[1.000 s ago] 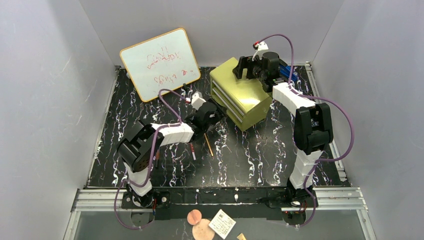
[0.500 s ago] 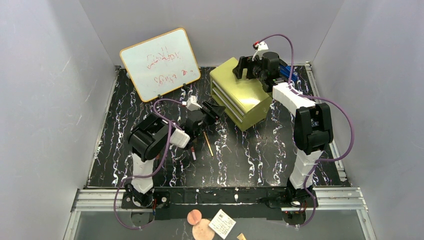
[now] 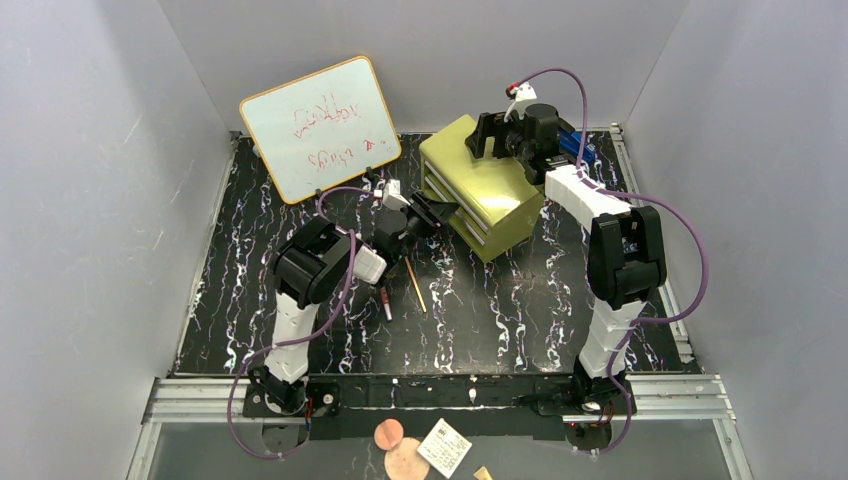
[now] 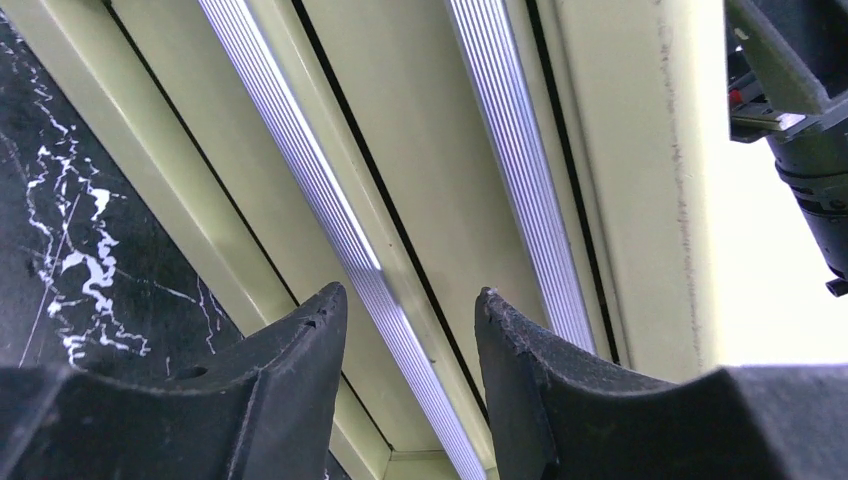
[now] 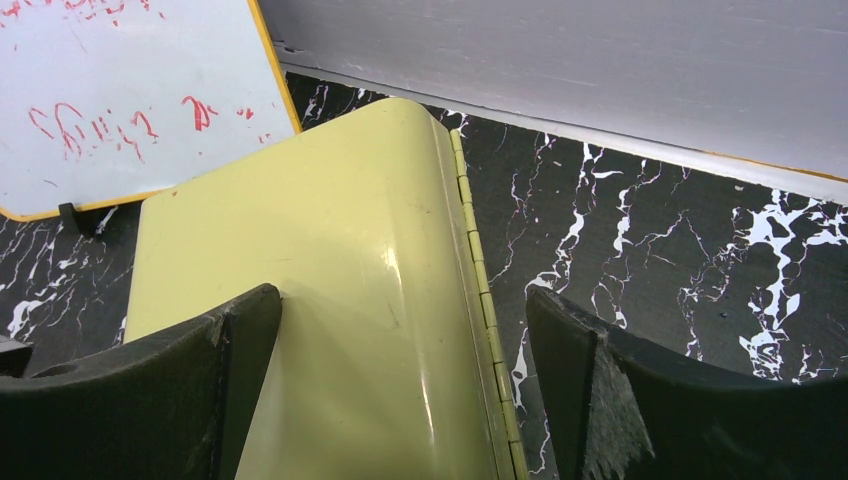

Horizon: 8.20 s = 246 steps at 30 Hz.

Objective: Organize the makeup

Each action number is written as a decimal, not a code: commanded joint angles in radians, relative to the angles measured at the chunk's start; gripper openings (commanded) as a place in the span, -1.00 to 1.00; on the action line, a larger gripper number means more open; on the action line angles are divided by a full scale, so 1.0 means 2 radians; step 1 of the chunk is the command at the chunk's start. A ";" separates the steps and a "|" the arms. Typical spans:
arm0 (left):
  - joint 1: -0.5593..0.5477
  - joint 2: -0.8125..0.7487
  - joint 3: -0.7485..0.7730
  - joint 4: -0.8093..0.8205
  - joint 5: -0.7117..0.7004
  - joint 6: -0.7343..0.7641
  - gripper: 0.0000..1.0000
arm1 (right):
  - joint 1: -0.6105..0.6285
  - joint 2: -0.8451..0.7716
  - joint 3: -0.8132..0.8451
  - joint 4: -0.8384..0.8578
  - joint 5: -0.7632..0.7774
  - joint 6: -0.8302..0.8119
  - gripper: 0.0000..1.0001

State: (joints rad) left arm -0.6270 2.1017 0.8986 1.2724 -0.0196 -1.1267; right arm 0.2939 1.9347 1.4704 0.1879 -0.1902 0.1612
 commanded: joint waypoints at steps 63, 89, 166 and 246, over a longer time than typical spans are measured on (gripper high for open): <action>0.068 0.068 0.043 0.087 0.108 -0.004 -0.25 | 0.011 0.116 -0.049 -0.243 0.008 -0.037 0.97; 0.044 0.116 0.088 0.086 0.095 -0.022 -0.40 | 0.012 0.127 -0.048 -0.239 0.008 -0.039 0.97; 0.189 -0.178 -0.145 -0.185 0.110 0.121 -0.05 | 0.024 0.106 -0.053 -0.247 0.013 -0.037 0.97; 0.231 -0.301 0.107 -0.910 0.041 0.239 -1.00 | 0.024 0.083 -0.067 -0.218 0.033 -0.036 0.97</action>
State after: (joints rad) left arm -0.1665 1.4860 1.0550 -0.5648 -0.0505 -0.5629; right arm 0.3214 1.9472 1.4662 0.2390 -0.1490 0.1486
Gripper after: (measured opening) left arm 0.074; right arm 0.989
